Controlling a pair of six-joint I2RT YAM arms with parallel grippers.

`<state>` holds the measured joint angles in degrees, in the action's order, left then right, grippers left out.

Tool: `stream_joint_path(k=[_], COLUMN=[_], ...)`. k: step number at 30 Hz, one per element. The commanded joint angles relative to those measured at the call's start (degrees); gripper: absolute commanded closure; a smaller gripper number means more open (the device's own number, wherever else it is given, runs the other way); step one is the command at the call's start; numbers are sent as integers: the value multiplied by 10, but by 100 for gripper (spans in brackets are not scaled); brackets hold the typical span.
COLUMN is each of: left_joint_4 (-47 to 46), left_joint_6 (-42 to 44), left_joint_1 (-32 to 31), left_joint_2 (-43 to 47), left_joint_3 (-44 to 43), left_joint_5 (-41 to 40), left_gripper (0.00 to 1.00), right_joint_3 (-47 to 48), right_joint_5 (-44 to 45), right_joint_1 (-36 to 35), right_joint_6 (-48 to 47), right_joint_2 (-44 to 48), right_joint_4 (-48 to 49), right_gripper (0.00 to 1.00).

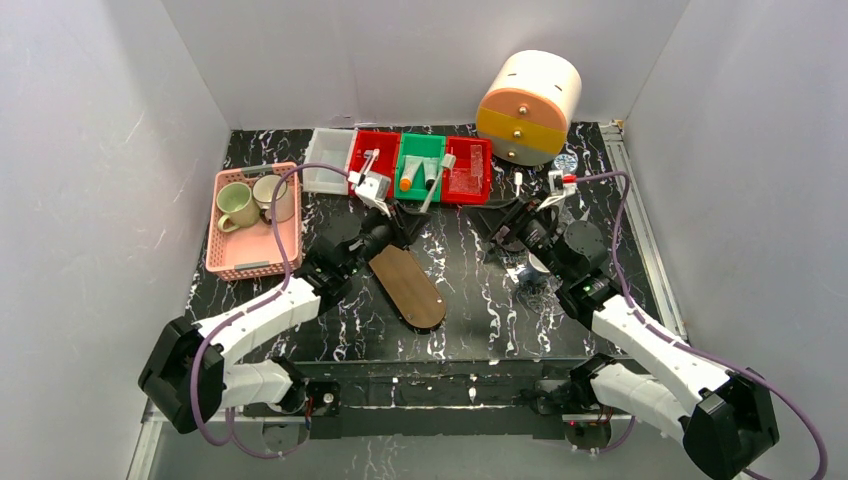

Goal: Prepare toiletry sets of a toothbrush and toothpaste on the tray
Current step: Pick up the toothbrush from the storage box.

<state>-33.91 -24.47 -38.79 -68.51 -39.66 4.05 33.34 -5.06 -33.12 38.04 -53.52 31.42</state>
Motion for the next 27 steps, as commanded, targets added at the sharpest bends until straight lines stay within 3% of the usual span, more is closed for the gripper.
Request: stream_joint_path(k=[1,5,27], left_joint_4=[-82,-121,-181], left_joint_6=[18,26,56], left_joint_1=[-29,-54,-127], left_joint_2=[17,16,-13], left_joint_3=[8,20,17], left_joint_5=[0,5,27], left_gripper=[100,100,100], right_joint_3=[21,20,13], right_joint_5=[10,3,-34], right_joint_1=[-6,-7,-8], right_joint_6=[40,55,75], right_joint_2=[5,-4,-17], right_joint_4=[74,93,165], right_gripper=[4,8,62])
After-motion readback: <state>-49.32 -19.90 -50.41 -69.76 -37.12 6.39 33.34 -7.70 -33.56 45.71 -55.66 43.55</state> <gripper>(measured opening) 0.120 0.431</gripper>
